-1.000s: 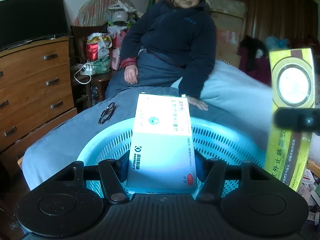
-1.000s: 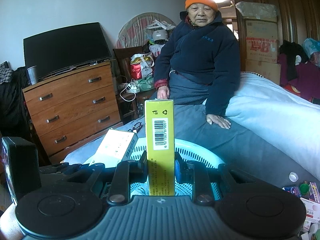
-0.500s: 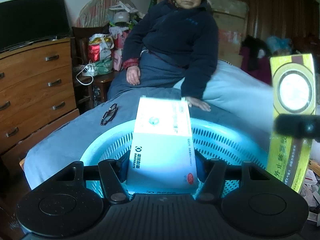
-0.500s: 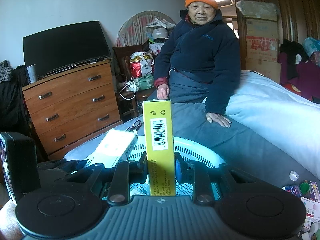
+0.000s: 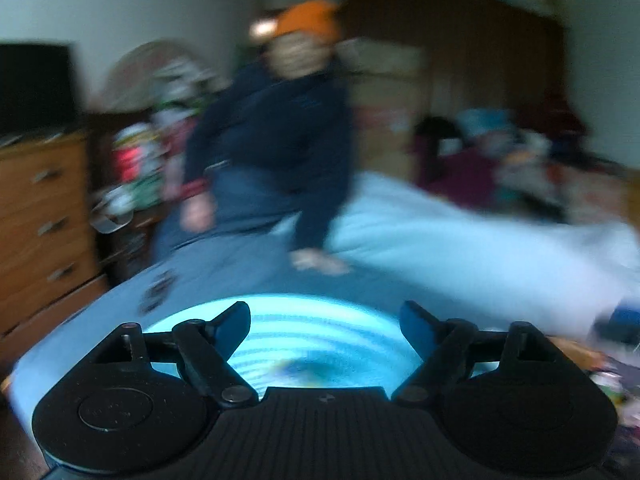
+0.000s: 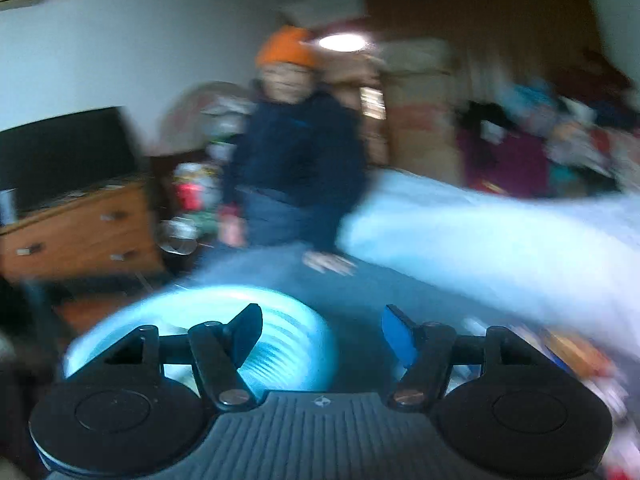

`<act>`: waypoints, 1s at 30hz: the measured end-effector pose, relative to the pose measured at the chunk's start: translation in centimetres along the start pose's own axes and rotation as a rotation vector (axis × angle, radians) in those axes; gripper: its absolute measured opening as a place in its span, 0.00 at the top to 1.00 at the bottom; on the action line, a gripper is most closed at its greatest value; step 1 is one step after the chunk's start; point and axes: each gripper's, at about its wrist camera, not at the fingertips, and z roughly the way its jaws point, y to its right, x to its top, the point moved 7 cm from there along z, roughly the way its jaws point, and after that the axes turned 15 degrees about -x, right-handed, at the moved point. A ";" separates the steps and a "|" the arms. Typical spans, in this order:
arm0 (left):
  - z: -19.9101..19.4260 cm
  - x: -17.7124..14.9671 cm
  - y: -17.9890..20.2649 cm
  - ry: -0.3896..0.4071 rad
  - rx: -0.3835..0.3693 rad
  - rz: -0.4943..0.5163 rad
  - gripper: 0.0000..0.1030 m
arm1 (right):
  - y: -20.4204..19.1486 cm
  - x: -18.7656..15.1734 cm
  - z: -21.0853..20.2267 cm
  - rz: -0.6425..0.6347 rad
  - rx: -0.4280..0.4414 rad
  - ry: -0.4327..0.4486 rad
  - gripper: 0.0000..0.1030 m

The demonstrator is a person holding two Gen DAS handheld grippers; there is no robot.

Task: Organize objects
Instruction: 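Lower both boxes into the basket and open both tools, then swing both open tools back toward the medicine pile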

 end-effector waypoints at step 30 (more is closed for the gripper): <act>23.2 -22.3 22.4 -0.587 -0.726 0.575 0.26 | 20.7 -16.9 8.5 -0.487 -0.091 -0.422 0.47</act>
